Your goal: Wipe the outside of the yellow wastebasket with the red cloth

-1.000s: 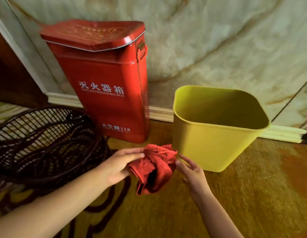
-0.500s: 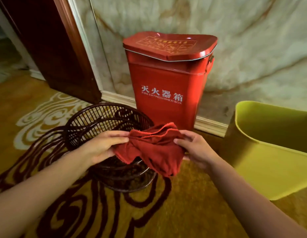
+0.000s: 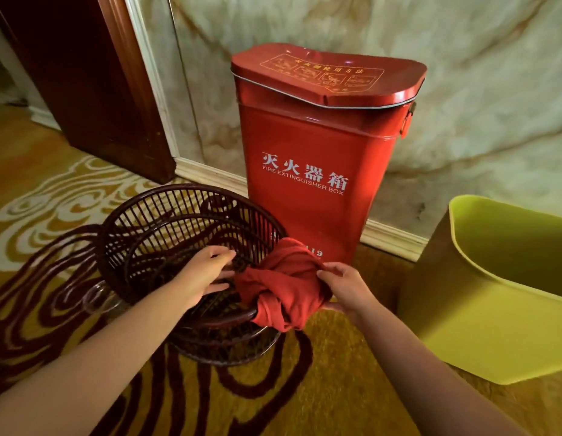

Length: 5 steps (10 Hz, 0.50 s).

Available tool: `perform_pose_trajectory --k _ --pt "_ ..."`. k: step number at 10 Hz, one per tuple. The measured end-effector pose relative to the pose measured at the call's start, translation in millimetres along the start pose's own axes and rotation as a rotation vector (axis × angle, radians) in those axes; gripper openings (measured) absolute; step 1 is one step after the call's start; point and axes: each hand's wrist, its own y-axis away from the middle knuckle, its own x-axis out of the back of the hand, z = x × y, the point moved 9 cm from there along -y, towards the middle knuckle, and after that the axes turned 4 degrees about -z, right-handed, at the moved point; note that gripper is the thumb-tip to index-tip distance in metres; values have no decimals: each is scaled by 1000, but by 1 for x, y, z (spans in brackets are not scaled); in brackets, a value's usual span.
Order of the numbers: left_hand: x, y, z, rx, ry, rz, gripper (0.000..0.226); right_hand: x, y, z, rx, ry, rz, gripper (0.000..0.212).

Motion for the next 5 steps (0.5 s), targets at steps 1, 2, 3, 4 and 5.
perform_pose_trajectory --k 1,2,3,4,5 --pt "-4 6 8 -114 -223 -11 33 -4 -2 10 -25 -21 -6 13" --pt "-17 13 18 -232 -289 -96 33 -8 -5 14 -34 -59 -22 14" --pt "-33 19 20 -212 -331 -195 25 -6 -7 19 -71 -126 -44 16" --pt "-37 19 25 -175 -347 -213 20 1 -10 20 -105 -152 -80 15" --pt "-29 15 29 -64 -267 -187 31 16 -13 15 -132 -166 -56 12"
